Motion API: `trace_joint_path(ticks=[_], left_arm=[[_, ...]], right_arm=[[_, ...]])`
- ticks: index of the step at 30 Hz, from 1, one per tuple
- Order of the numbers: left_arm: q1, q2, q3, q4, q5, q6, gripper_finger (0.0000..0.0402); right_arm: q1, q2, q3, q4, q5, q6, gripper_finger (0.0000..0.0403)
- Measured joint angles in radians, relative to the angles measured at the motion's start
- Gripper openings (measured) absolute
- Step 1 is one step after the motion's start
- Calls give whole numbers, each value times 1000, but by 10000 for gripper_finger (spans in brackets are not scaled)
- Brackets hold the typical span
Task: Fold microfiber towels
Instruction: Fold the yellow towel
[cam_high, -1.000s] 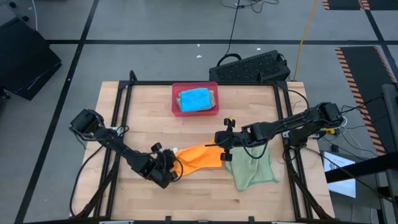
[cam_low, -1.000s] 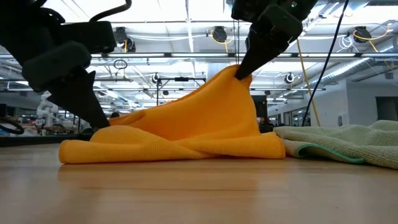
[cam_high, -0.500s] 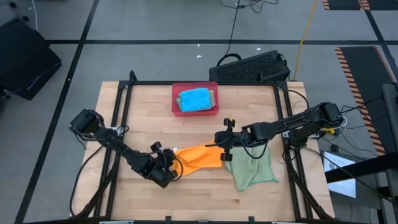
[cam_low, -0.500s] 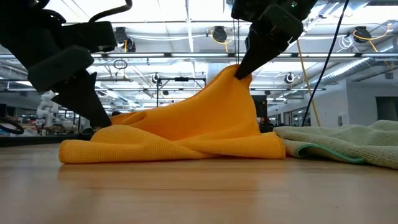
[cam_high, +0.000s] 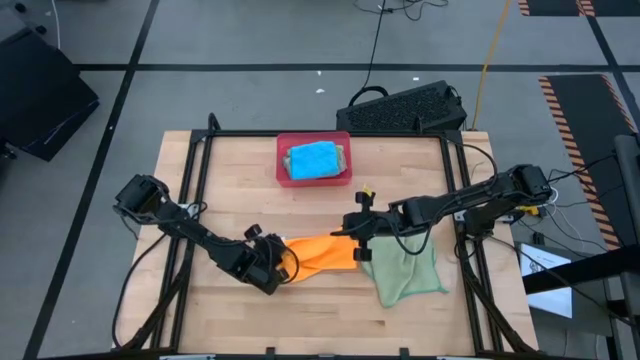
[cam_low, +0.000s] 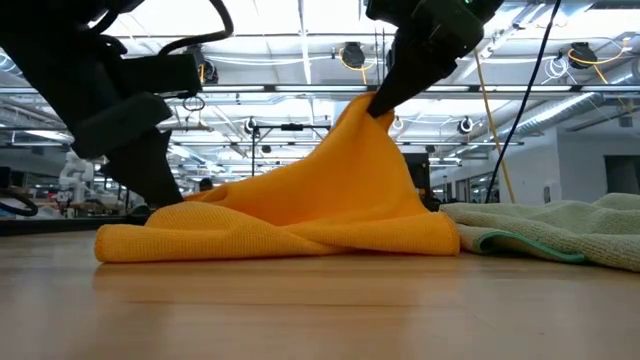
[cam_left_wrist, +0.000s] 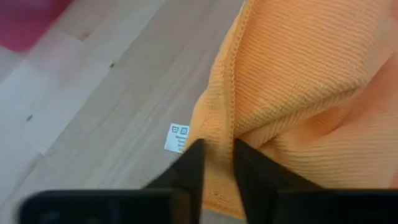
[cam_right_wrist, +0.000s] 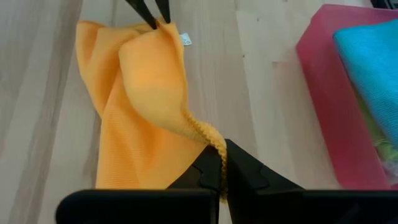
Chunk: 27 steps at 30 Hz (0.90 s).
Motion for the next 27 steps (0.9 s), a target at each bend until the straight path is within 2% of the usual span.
trace_joint_path(ticks=[2,4,21,27], left_arm=[[2,0,0,-11,-3,7,37],[4,0,0,-35,-3,-3,12],[5,-5,0,-96,-26,-25,11],[6,-19,1,-74,-85,4,7]], right_arm=[[0,0,0,0,0,-3,4],[0,0,0,0,0,-6,4],[0,0,0,5,1,-52,4],[-1,-1,0,41,2,-53,4]])
